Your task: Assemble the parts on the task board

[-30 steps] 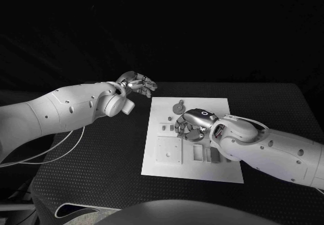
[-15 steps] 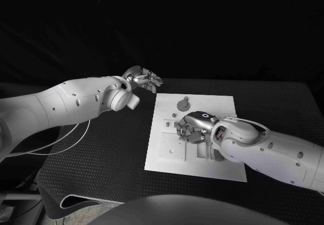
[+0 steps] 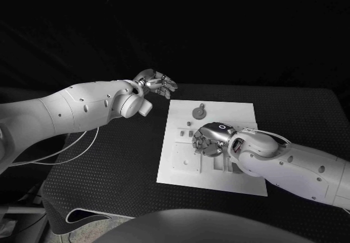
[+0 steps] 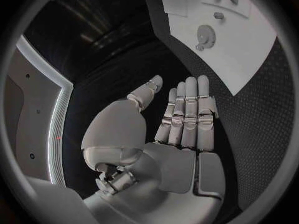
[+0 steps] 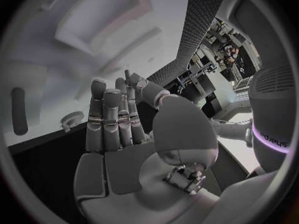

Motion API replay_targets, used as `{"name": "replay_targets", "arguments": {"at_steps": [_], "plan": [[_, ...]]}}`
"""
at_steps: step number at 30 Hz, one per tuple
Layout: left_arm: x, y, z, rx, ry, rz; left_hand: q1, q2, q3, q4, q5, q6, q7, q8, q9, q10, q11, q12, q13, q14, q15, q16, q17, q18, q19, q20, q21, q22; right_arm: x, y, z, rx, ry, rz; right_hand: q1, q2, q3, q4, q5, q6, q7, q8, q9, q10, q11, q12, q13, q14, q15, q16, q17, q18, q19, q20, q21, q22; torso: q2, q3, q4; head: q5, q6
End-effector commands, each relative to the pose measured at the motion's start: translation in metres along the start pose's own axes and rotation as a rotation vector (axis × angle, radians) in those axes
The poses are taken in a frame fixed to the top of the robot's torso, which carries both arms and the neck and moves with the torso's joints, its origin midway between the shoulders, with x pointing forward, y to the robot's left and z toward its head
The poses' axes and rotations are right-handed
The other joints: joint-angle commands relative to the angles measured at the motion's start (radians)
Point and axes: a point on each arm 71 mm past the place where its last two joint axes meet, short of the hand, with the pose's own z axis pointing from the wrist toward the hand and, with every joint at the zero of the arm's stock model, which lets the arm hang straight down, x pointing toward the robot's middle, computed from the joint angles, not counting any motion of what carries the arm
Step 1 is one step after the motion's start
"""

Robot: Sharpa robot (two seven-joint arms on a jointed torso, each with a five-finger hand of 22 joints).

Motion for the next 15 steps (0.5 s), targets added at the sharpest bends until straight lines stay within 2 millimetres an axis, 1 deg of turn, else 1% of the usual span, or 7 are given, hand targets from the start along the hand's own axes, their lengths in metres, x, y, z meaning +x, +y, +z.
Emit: {"name": "replay_targets", "arguments": {"at_steps": [1, 2, 4, 6, 15], "plan": [[0.0014, -0.0026, 0.0007, 0.011, 0.003, -0.008, -0.005, 0.000, -0.002, 0.002, -0.004, -0.001, -0.002, -0.001, -0.001, -0.002, 0.003, -0.002, -0.001, 0.010, 0.000, -0.004, 0.001, 0.018, 0.008, -0.002, -0.007, -0.001, 0.0047, 0.0026, 0.0006, -0.012, 0.024, -0.013, 0.000, 0.010, 0.002, 0.003, 0.002, 0.003, 0.004, 0.006, 0.002, 0.009, -0.001, -0.002, 0.002, -0.010, -0.009, 0.006, 0.001, 0.012, -0.002, -0.005, 0.004, 0.024, 0.000, 0.0021, 0.0008, 0.005, 0.000], [0.0013, -0.0025, 0.0007, 0.011, 0.003, -0.008, -0.005, 0.000, -0.002, 0.002, -0.004, -0.001, -0.002, -0.001, -0.001, -0.002, 0.003, -0.002, -0.001, 0.010, 0.000, -0.004, 0.001, 0.018, 0.008, -0.002, -0.007, -0.001, 0.0055, 0.0029, 0.0008, -0.013, 0.025, -0.013, 0.000, 0.010, 0.002, 0.003, 0.002, 0.003, 0.004, 0.006, 0.002, 0.009, -0.001, -0.002, 0.002, -0.010, -0.009, 0.006, 0.001, 0.012, -0.002, -0.005, 0.004, 0.024, 0.000, 0.0023, 0.0010, 0.005, 0.000], [0.0011, -0.0025, 0.0007, 0.011, 0.002, -0.008, -0.004, 0.000, -0.002, 0.002, -0.004, -0.001, -0.002, -0.001, -0.001, -0.002, 0.003, -0.002, -0.001, 0.010, 0.000, -0.004, 0.002, 0.018, 0.009, -0.002, -0.007, -0.001, 0.0064, 0.0031, 0.0013, -0.013, 0.024, -0.012, 0.000, 0.010, 0.002, 0.003, 0.002, 0.003, 0.004, 0.006, 0.002, 0.009, -0.001, -0.002, 0.002, -0.010, -0.009, 0.006, 0.002, 0.012, -0.002, -0.005, 0.004, 0.024, 0.000, 0.0023, -0.0014, 0.006, 0.000], [0.0013, -0.0025, 0.0007, 0.012, 0.003, -0.008, -0.004, 0.000, -0.002, 0.002, -0.004, -0.001, -0.002, -0.001, -0.001, -0.002, 0.003, -0.002, -0.001, 0.010, 0.000, -0.004, 0.002, 0.018, 0.009, -0.002, -0.007, -0.001, 0.0074, 0.0028, 0.0015, -0.011, 0.022, -0.013, 0.000, 0.010, 0.002, 0.003, 0.002, 0.003, 0.004, 0.006, 0.003, 0.009, -0.001, -0.002, 0.002, -0.010, -0.009, 0.006, 0.002, 0.012, -0.002, -0.005, 0.004, 0.024, 0.000, 0.0022, -0.0020, 0.007, 0.000], [0.0020, -0.0028, 0.0008, 0.012, 0.006, -0.008, -0.005, 0.000, -0.002, 0.002, -0.004, -0.002, -0.002, -0.001, -0.001, -0.002, 0.004, -0.002, -0.002, 0.010, 0.000, -0.005, 0.002, 0.018, 0.009, -0.002, -0.008, -0.002, 0.0083, 0.0040, 0.0036, -0.013, 0.018, -0.022, 0.000, 0.010, 0.001, 0.003, 0.002, 0.003, 0.004, 0.006, 0.004, 0.009, -0.001, -0.003, 0.003, -0.010, -0.009, 0.007, 0.002, 0.012, -0.002, -0.005, 0.005, 0.024, 0.000, 0.0019, -0.0014, 0.009, 0.000]]}}
